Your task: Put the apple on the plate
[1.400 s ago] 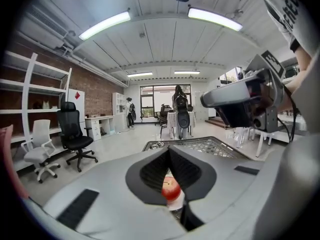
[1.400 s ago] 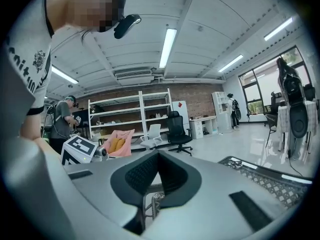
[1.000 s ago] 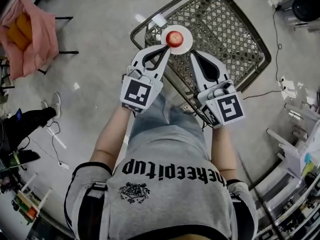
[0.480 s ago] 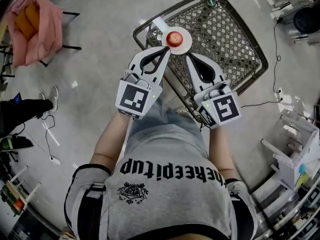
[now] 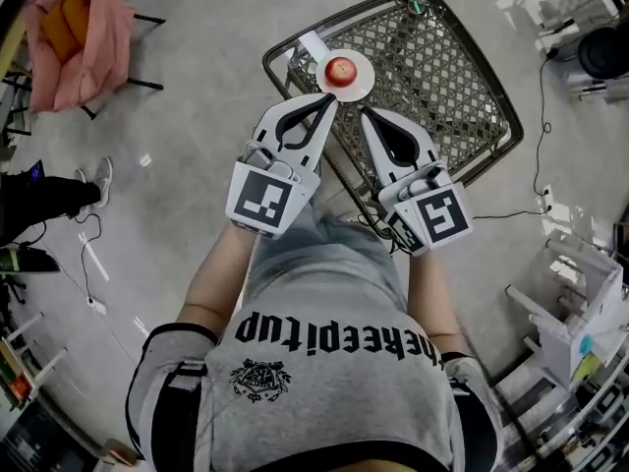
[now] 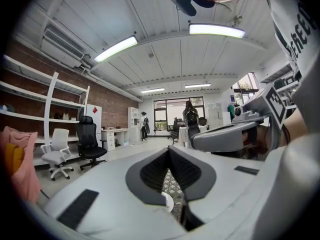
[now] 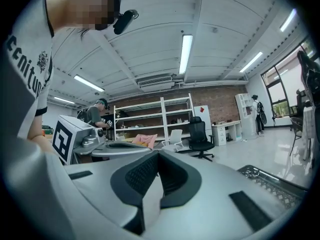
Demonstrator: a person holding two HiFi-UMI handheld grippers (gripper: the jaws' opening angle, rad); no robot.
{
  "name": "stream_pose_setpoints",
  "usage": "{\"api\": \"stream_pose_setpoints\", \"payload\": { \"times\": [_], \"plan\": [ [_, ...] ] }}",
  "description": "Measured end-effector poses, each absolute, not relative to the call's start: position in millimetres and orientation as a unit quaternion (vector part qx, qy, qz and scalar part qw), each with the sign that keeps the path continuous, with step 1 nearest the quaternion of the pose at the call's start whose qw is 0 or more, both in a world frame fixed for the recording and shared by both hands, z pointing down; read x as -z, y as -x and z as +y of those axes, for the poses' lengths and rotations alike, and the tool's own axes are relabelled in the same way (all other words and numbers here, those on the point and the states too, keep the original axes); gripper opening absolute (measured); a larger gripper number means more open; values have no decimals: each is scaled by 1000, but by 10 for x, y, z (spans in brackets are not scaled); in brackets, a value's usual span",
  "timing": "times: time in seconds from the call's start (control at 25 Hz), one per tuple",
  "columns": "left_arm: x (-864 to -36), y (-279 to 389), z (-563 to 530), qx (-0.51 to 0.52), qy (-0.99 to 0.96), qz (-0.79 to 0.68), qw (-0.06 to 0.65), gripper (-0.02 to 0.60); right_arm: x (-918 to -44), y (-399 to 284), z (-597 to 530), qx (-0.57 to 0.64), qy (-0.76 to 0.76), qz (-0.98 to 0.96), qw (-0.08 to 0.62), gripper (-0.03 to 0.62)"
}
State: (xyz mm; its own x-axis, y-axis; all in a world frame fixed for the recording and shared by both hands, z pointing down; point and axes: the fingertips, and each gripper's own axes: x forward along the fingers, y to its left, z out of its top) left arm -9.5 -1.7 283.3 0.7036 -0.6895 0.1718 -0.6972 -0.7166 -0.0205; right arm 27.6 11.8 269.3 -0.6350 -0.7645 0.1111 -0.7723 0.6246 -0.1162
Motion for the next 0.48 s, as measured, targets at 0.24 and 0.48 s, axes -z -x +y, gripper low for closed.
{"api": "stream_pose_setpoints", "payload": {
  "times": [0.24, 0.48],
  "plan": [
    [-2835, 63, 144, -87, -919, -385, 20, 25, -2665, -309, 262, -73, -419, -905, 17, 9],
    [-2813, 36, 257, -87, -916, -392, 16, 25, -2635, -344, 365, -71, -417, -906, 11, 9]
  ]
}}
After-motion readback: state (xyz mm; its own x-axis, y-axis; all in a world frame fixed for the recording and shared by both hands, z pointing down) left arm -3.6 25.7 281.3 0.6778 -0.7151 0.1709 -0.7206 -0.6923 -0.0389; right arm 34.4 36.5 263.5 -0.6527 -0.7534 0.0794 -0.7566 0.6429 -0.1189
